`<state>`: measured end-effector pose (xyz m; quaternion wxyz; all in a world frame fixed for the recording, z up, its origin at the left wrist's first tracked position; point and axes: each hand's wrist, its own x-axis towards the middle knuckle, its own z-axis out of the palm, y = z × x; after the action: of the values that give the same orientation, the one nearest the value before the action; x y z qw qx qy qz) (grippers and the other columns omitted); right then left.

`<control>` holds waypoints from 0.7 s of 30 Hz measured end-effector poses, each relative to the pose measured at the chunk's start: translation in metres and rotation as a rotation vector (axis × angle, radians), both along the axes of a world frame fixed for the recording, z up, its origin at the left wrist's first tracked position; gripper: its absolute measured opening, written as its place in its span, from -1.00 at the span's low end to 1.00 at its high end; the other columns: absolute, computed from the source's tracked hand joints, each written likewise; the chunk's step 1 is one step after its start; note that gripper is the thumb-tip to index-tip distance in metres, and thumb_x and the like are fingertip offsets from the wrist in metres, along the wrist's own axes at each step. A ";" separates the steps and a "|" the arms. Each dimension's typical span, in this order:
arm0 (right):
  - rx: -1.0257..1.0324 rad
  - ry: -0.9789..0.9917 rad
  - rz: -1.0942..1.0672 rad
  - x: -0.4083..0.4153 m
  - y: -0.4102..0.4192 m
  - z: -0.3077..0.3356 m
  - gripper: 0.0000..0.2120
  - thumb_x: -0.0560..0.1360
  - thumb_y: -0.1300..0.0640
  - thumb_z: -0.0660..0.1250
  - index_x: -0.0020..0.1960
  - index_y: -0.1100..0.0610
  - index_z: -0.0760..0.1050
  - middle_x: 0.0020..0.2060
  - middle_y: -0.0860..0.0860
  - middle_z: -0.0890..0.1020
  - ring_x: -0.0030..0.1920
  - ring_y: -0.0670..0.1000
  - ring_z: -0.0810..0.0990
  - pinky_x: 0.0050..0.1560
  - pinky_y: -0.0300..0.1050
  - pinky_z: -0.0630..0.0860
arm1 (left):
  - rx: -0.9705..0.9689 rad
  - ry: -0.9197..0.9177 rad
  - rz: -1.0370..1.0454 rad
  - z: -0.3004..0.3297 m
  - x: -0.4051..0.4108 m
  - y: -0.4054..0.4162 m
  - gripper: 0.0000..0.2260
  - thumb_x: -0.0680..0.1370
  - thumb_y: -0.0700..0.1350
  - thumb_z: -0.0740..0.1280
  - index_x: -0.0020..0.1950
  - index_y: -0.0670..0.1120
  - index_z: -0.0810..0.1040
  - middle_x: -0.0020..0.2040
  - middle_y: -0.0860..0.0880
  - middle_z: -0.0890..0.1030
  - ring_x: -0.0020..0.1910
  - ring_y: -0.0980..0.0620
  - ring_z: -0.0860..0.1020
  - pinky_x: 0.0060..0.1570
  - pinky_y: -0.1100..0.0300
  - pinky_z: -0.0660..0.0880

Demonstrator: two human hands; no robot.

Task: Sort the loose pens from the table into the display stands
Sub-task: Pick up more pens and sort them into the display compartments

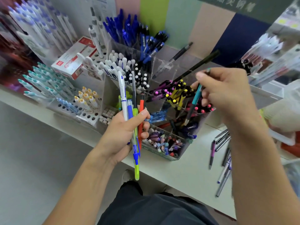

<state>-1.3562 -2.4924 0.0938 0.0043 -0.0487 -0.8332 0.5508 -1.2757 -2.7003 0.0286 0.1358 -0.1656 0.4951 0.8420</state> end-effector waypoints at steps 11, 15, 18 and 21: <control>-0.193 0.231 0.188 0.045 -0.032 -0.002 -0.83 0.62 0.26 0.32 0.16 0.17 0.63 -0.24 0.15 0.67 -0.28 0.07 0.65 -0.23 -0.16 0.64 | -0.158 0.071 0.234 -0.004 0.007 -0.028 -0.86 0.60 -0.14 0.37 -0.09 -0.20 0.55 -0.31 -0.09 0.59 -0.39 0.01 0.55 -0.44 0.23 0.53; -0.060 0.341 0.141 0.049 -0.045 -0.019 -0.84 0.54 0.26 0.46 0.11 0.15 0.66 -0.13 0.02 0.72 -0.18 0.06 0.71 -0.14 -0.10 0.67 | -0.162 0.031 0.335 -0.013 0.013 -0.045 -0.88 0.60 -0.13 0.37 0.00 -0.20 0.54 -0.31 -0.06 0.59 -0.38 0.03 0.56 -0.40 0.22 0.55; -0.103 0.278 0.061 0.053 -0.050 -0.037 -0.85 0.52 0.27 0.47 0.09 0.18 0.68 -0.14 0.02 0.74 -0.16 0.02 0.73 -0.08 -0.05 0.68 | -0.190 -0.030 0.387 -0.023 0.019 -0.053 -0.87 0.60 -0.09 0.36 -0.02 -0.15 0.57 -0.31 -0.06 0.60 -0.37 0.02 0.56 -0.39 0.20 0.54; -0.121 0.220 0.022 0.054 -0.059 -0.050 -0.85 0.54 0.26 0.45 0.09 0.15 0.68 -0.17 0.01 0.74 -0.18 0.00 0.74 -0.08 -0.07 0.68 | -0.233 -0.090 0.402 -0.033 0.024 -0.058 -0.87 0.62 -0.09 0.36 -0.02 -0.15 0.58 -0.35 -0.03 0.59 -0.41 0.06 0.52 -0.44 0.24 0.48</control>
<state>-1.3019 -2.5511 0.0435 0.0869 0.0209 -0.7934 0.6021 -1.2521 -2.7584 -0.0046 -0.0328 -0.3130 0.5393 0.7811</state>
